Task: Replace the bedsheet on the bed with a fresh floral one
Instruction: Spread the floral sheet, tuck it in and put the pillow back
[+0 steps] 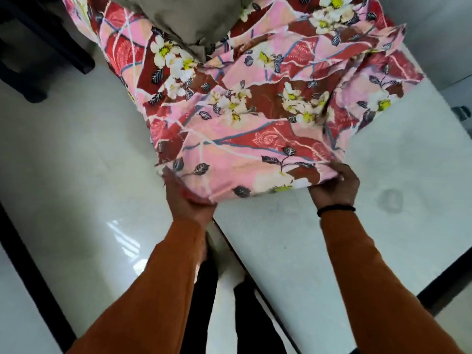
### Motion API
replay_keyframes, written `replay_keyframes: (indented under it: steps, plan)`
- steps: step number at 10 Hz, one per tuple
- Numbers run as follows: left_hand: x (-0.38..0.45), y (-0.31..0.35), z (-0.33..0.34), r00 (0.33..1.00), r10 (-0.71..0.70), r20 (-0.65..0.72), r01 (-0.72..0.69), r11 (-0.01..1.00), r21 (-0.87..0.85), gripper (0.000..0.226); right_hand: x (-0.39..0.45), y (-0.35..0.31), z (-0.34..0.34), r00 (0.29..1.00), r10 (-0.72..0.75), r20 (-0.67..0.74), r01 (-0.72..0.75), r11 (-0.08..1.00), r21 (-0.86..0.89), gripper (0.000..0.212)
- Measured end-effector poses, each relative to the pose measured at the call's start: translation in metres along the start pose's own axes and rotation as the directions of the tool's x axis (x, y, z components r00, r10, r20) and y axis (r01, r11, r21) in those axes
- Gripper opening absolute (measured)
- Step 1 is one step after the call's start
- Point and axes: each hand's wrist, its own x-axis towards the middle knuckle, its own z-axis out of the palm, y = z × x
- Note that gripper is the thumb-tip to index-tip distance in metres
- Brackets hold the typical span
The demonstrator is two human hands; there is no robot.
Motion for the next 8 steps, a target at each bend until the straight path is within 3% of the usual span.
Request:
replay_keyframes:
  steps: [1,2,3,4,5,6,7,8]
  plan:
    - [-0.043,-0.028,-0.042,0.994,-0.046,-0.097,0.042,0.998,-0.044,0.041,0.012,0.004,0.009,0.997,-0.069,-0.034,0.069,0.998,0.007,0.017]
    - [-0.068,-0.078,-0.091,0.968,-0.076,-0.239,0.077,0.997,-0.006,0.051,0.038,-0.021,0.01,0.991,-0.111,-0.072,0.102,0.988,-0.114,0.023]
    - [-0.089,-0.127,-0.119,0.957,-0.11,-0.267,0.107,0.994,-0.027,0.067,0.065,-0.069,0.004,0.992,-0.114,-0.048,0.094,0.947,-0.307,0.01]
    - [-0.103,-0.166,-0.133,0.959,-0.14,-0.248,0.137,0.99,-0.028,0.083,0.069,-0.128,-0.001,0.978,-0.207,0.0,0.194,0.92,-0.341,0.021]
    - [-0.109,-0.191,-0.144,0.929,-0.147,-0.34,0.139,0.989,-0.05,0.073,0.069,-0.178,-0.031,0.972,-0.236,0.007,0.228,0.928,-0.294,0.037]
    - [-0.114,-0.216,-0.146,0.818,-0.082,-0.57,0.139,0.989,0.058,0.051,0.07,-0.203,-0.082,0.97,-0.228,-0.087,0.163,0.87,-0.466,0.048]
    - [-0.126,-0.241,-0.144,0.761,-0.05,-0.646,0.205,0.965,0.167,0.029,0.068,-0.207,-0.143,0.935,-0.249,-0.251,0.037,0.775,-0.631,0.042]
    - [-0.137,-0.257,-0.159,0.718,0.05,-0.694,0.376,0.812,0.446,0.037,0.055,-0.203,-0.181,0.928,-0.188,-0.321,-0.166,0.563,-0.81,0.015]
